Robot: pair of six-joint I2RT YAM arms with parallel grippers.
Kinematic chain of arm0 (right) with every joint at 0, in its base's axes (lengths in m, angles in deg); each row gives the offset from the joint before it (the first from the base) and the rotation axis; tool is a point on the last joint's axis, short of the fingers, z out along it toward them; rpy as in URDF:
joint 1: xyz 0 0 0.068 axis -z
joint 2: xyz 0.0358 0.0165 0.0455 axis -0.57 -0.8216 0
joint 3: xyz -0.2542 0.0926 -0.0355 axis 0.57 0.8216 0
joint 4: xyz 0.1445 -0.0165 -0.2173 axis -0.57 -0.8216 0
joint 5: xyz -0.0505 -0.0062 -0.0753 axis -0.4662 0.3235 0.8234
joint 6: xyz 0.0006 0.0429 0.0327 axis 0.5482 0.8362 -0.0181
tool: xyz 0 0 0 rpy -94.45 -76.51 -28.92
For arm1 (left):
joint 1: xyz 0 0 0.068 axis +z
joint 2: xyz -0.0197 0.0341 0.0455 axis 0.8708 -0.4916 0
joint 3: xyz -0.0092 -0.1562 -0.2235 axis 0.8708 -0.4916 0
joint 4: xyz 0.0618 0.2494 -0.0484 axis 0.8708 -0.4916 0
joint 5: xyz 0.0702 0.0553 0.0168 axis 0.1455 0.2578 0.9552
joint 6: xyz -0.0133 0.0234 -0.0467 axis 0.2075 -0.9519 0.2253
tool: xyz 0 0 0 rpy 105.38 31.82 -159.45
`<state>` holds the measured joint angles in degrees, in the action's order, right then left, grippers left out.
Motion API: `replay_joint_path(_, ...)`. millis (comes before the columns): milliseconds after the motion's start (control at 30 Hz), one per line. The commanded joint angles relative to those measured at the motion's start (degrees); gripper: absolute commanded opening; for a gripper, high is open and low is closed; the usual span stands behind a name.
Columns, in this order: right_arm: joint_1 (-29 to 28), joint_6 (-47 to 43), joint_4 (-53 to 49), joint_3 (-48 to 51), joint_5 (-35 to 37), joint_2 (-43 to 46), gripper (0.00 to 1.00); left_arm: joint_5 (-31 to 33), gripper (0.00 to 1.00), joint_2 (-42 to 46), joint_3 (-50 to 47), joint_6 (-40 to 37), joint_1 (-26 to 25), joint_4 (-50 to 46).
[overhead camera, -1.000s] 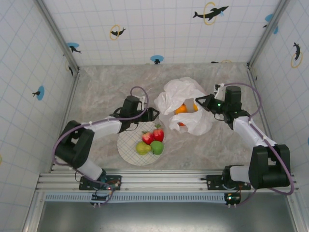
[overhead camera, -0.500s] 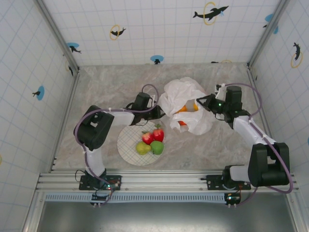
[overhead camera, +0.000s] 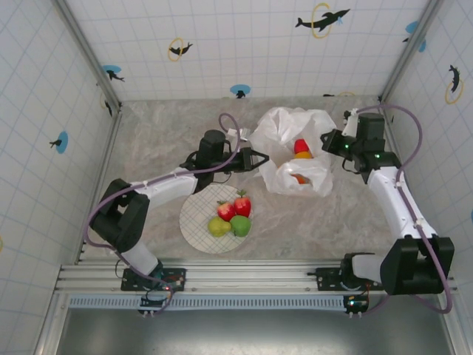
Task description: Place the fruits into the plastic bag
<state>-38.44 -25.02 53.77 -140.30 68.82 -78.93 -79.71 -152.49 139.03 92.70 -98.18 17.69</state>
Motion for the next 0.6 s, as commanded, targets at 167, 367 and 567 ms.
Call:
replay_joint_path(167,0.3,-3.5,-3.5,-1.9,2.1,-0.5,0.0,5.8,0.03,0.2,0.8,-4.5,0.4,-8.4)
replay_joint_path(367,0.2,0.2,2.0,2.2,-3.9,-0.3,0.0,12.3,0.3,4.7,-3.4,-10.2,1.4,-15.1)
replay_joint_path(567,-0.6,2.4,5.7,4.4,-6.6,-0.7,0.0,19.6,0.67,15.5,-11.4,-16.3,3.0,-24.1)
